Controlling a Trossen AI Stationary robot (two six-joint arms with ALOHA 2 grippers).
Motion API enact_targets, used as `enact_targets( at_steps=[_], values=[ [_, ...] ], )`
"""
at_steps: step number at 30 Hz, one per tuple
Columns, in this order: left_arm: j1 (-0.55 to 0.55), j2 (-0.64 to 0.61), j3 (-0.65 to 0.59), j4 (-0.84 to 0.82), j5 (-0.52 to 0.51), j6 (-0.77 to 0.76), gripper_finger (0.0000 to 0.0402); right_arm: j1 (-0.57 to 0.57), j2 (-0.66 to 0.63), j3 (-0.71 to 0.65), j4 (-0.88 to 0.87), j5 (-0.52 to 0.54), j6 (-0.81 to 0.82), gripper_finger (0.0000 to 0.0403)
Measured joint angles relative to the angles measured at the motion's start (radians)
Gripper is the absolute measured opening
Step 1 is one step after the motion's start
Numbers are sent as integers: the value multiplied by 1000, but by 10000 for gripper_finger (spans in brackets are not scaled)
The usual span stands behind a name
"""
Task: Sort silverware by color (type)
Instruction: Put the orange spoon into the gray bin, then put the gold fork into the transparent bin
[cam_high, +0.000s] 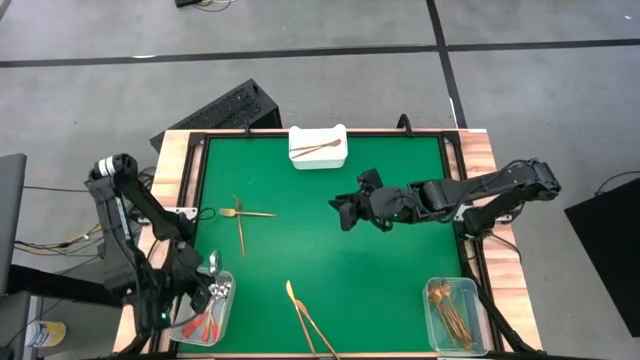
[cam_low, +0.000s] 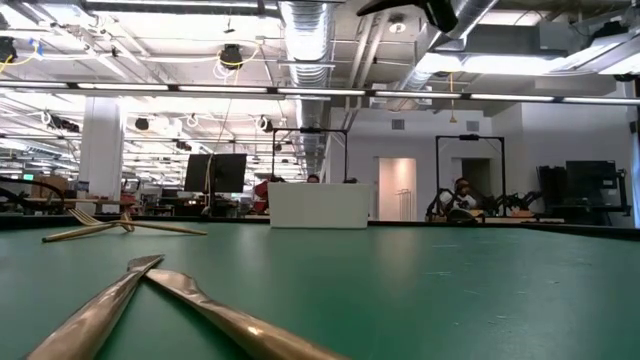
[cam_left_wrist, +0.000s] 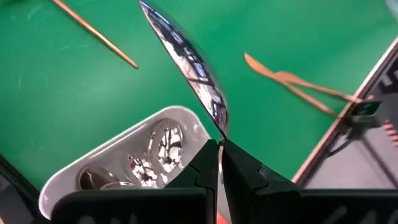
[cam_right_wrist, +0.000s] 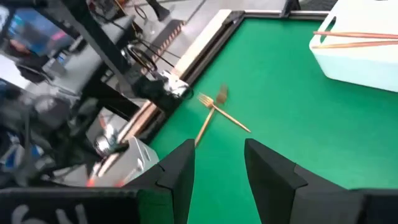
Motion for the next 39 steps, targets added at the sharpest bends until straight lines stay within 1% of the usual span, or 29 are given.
enact_targets(
  at_steps=[5, 10, 12, 14, 16, 18, 20, 22, 25, 29, 31, 34, 37, 39],
  values=[
    [-42, 95, 0, -22, 7, -1, 1, -6, 0, 0, 21, -1, 65, 164],
    [-53, 201, -10, -86, 112, -46, 24, 42, 26, 1, 36, -2, 159, 164],
    [-62, 218, -47, -25, 156, -49, 38, 70, 57, 0, 36, -4, 199, 164],
    [-71, 217, -102, 102, 189, -51, 52, 97, 92, 0, 59, -6, 241, 164],
    [-76, 195, -159, 248, 210, -55, 65, 123, 127, 0, 66, -24, 288, 163],
    [-76, 160, -200, 348, 208, -49, 75, 143, 164, 1, 87, -56, 332, 160],
    [-76, 121, -224, 389, 196, -45, 82, 166, 203, 0, 103, -77, 363, 154],
    [-74, 74, -226, 375, 158, -34, 87, 188, 236, 1, 142, -92, 386, 149],
    [-64, -10, -226, 345, 64, 17, 89, 223, 293, 4, 212, -113, 365, 142],
    [-40, -116, -225, 273, -83, 91, 89, 263, 379, 28, 205, -170, 329, 137],
    [-21, -163, -226, 255, -119, 126, 89, 279, 419, 55, 139, -193, 320, 137],
    [8, -209, -225, 256, -129, 222, 88, 298, 489, 131, 80, -224, 301, 137],
    [36, -226, -225, 254, -126, 292, 88, 317, 571, 241, -41, -245, 266, 137],
    [56, -231, -225, 246, -122, 330, 88, 327, 633, 331, -164, -246, 255, 136]
  ],
)
